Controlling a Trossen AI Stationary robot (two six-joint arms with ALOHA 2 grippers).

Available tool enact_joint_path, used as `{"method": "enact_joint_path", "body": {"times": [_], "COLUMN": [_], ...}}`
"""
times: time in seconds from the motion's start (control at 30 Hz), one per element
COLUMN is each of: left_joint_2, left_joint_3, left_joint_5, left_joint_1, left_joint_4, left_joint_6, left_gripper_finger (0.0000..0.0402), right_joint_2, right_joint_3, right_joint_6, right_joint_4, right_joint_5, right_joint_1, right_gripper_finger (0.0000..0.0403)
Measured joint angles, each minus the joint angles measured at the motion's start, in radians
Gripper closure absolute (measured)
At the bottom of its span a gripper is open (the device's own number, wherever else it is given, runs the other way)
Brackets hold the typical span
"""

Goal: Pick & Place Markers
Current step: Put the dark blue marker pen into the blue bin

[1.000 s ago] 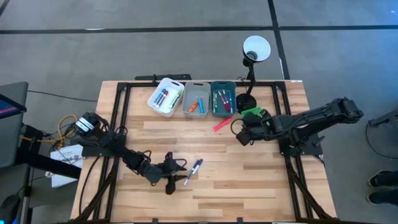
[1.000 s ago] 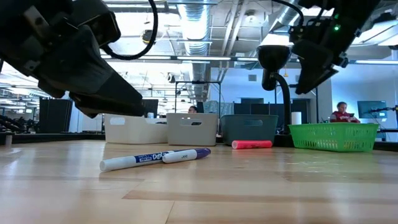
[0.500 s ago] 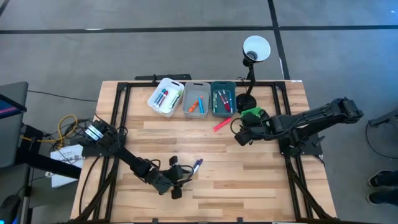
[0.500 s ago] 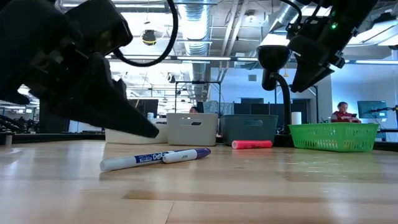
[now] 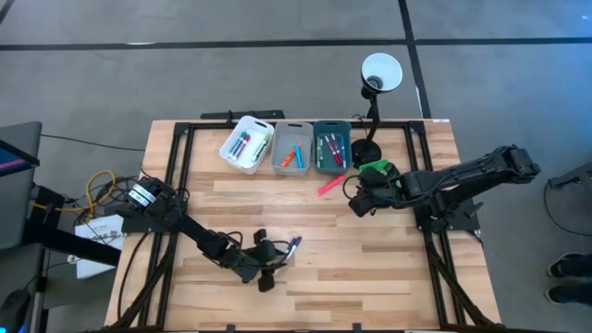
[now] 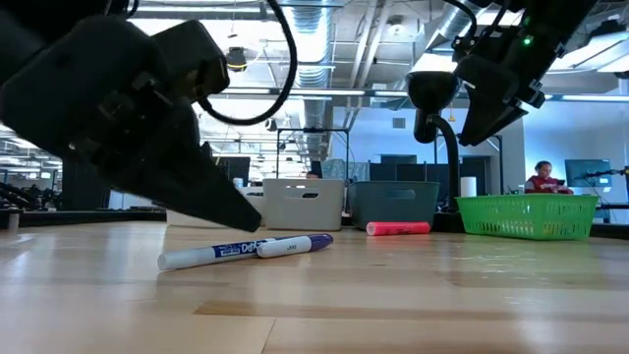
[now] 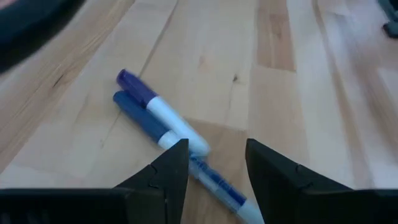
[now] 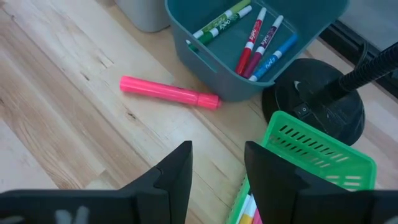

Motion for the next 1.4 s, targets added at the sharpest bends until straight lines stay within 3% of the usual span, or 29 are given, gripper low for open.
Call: {"method": "enact_joint_path", "body": {"times": [0.13,0.43,0.77,1.4], "left_joint_2": [0.000,0.000,-0.003,-0.004], "left_joint_3": [0.021,0.119,0.125,0.123], "left_joint_5": [0.002,0.003,0.029,0.043], "left_joint_1": [0.001,0.002,0.002,0.008], "left_joint_4": [-0.027,-0.274,-0.397,-0.424], "left_joint_6": [-0.003,-0.074,-0.181,-0.204], "left_gripper_finger": [0.0247,0.0247,0.0249,0.0363], "right_joint_2": [0.000,0.000,0.000,0.000], "right_joint_3": [0.000,0.000,0.000,0.000], "right_joint_6": [0.000,-0.001,0.000,-0.003], "right_joint_4": [0.000,0.000,0.015,0.144], "right_joint_5": [0.000,0.000,0.000,-0.004], "right_joint_1": [0.000,0.000,0.000,0.057], "right_gripper_finger": [0.0264,0.0270,0.0270,0.0280]}}
